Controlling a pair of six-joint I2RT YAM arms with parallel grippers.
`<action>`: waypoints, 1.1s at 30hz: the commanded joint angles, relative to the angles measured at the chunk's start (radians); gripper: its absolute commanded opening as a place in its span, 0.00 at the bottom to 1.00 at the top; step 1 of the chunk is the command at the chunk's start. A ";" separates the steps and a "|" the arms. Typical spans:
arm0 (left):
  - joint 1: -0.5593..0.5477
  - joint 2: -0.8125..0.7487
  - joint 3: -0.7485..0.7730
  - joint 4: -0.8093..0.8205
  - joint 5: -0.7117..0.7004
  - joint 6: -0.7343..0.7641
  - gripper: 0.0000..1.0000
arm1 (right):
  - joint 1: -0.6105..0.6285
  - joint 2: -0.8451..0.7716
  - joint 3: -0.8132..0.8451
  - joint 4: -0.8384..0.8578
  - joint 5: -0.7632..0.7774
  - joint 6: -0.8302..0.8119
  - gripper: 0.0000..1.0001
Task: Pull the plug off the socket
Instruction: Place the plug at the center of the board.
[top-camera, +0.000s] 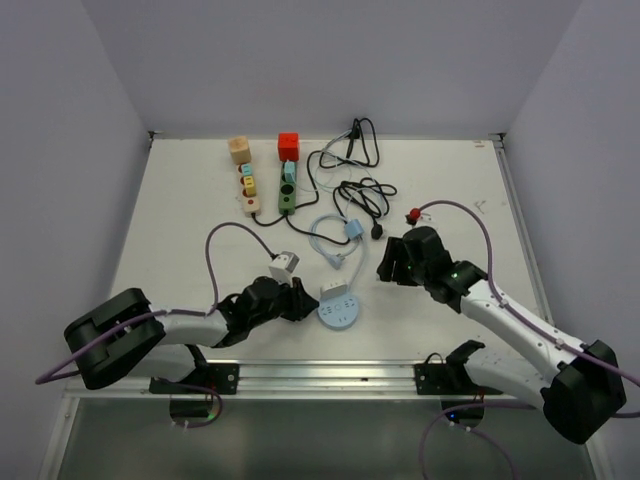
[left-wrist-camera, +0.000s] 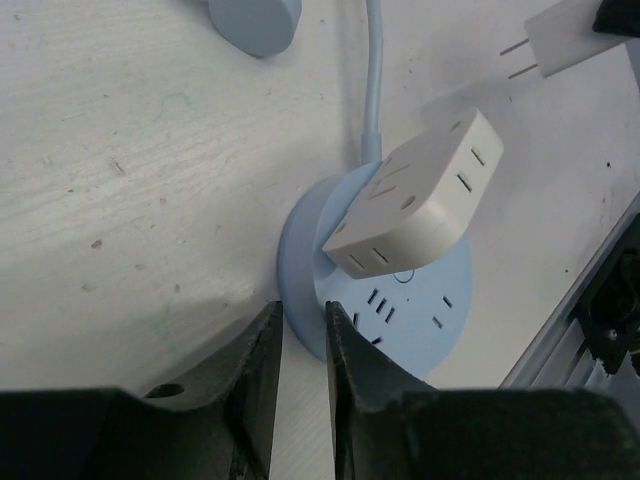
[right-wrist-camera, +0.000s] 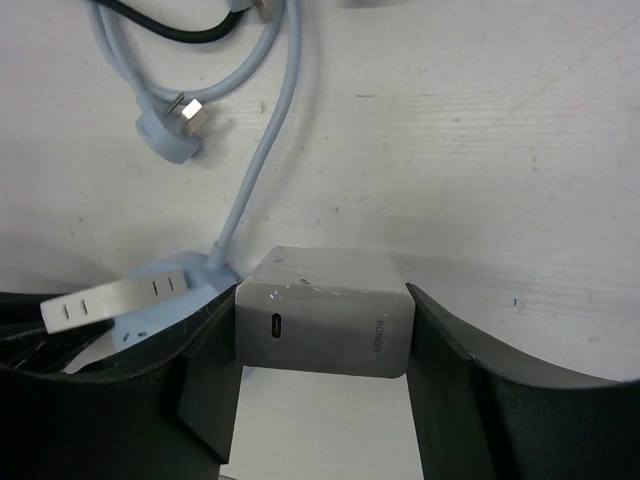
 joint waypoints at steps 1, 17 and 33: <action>-0.003 -0.072 0.040 -0.134 -0.035 0.058 0.30 | -0.094 0.061 0.077 0.105 -0.097 -0.058 0.02; -0.003 -0.321 0.070 -0.365 -0.087 0.107 0.44 | -0.170 0.518 0.410 0.292 -0.447 -0.101 0.10; -0.003 -0.442 0.093 -0.507 -0.121 0.122 0.56 | -0.092 0.927 0.801 0.172 -0.474 -0.113 0.44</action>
